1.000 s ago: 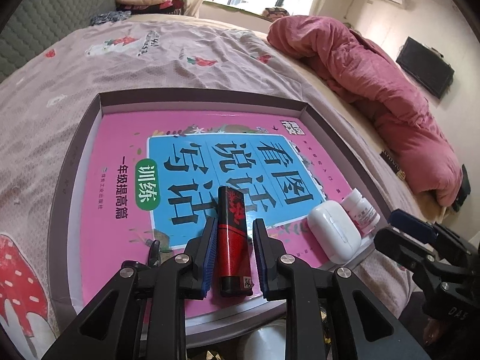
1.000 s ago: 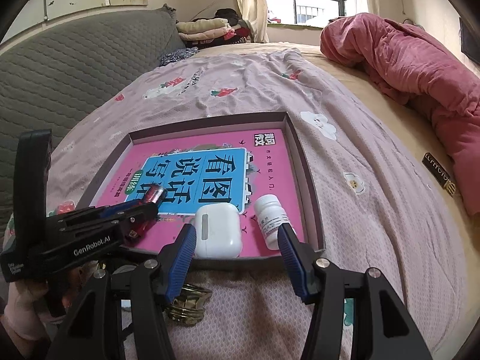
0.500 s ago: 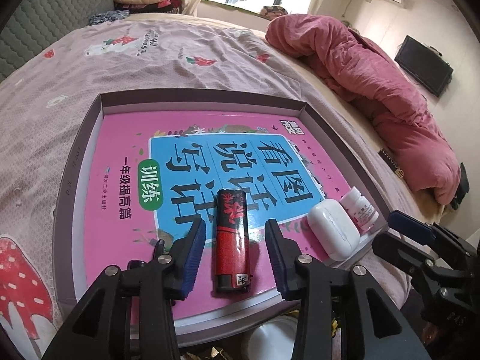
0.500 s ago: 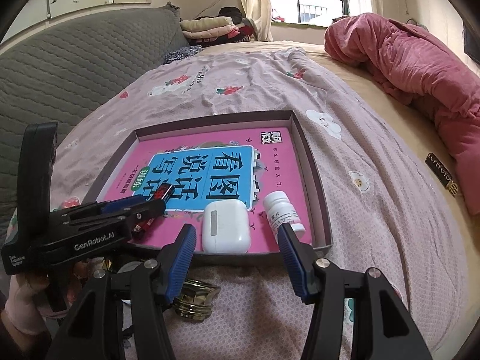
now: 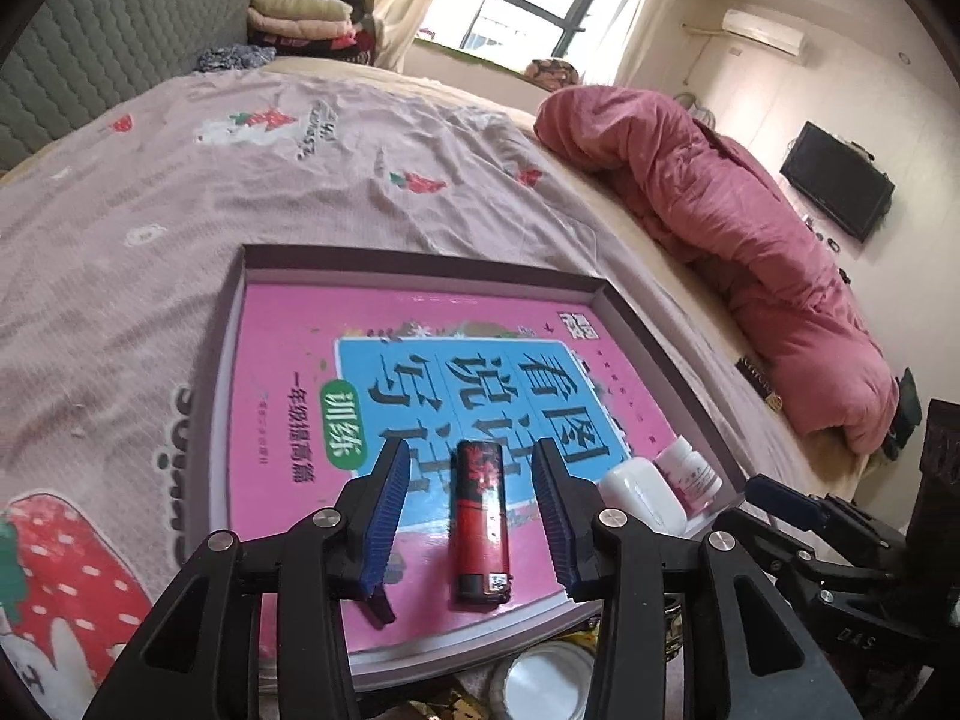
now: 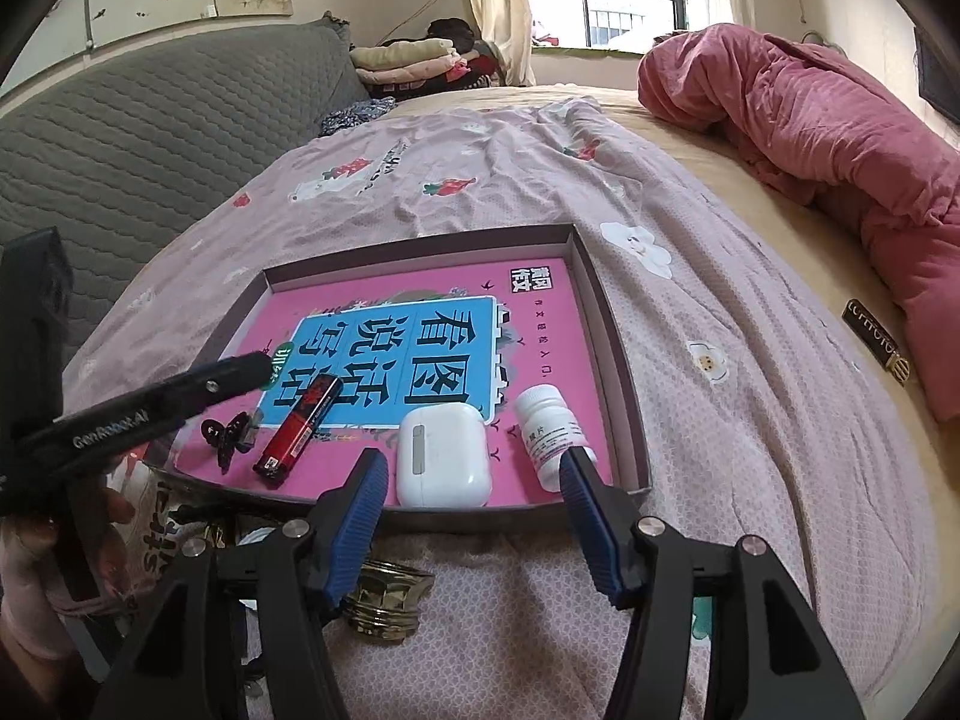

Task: Organize rigid objects
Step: 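Lower the lighter and earbud case onto the workbook and open both grippers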

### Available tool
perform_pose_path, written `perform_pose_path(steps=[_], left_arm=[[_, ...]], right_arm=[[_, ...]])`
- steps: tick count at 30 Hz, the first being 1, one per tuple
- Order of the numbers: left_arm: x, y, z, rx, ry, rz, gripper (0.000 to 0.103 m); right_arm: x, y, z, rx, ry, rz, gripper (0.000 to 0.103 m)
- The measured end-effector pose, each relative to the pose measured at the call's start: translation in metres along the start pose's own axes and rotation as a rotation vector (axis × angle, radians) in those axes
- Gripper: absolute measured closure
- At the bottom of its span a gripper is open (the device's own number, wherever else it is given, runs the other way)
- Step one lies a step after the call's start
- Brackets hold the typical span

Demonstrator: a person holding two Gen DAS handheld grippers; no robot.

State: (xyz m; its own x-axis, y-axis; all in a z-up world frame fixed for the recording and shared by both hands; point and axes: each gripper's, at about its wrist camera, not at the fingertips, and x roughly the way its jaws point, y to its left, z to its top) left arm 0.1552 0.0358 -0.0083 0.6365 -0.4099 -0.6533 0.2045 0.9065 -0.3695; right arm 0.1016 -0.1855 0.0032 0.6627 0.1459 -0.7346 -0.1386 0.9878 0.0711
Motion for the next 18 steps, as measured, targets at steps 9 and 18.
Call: perform_pose_path(steps=[9,18], left_arm=[[-0.008,-0.004,-0.003,0.034,-0.015,0.034,0.049],[-0.017,-0.010,-0.014,0.070,-0.019,0.079,0.044]], right_arm=[[-0.003,0.004,0.001,-0.006,-0.015,0.005,0.044],[-0.010,0.007,-0.002,-0.026,-0.031,-0.016,0.044]])
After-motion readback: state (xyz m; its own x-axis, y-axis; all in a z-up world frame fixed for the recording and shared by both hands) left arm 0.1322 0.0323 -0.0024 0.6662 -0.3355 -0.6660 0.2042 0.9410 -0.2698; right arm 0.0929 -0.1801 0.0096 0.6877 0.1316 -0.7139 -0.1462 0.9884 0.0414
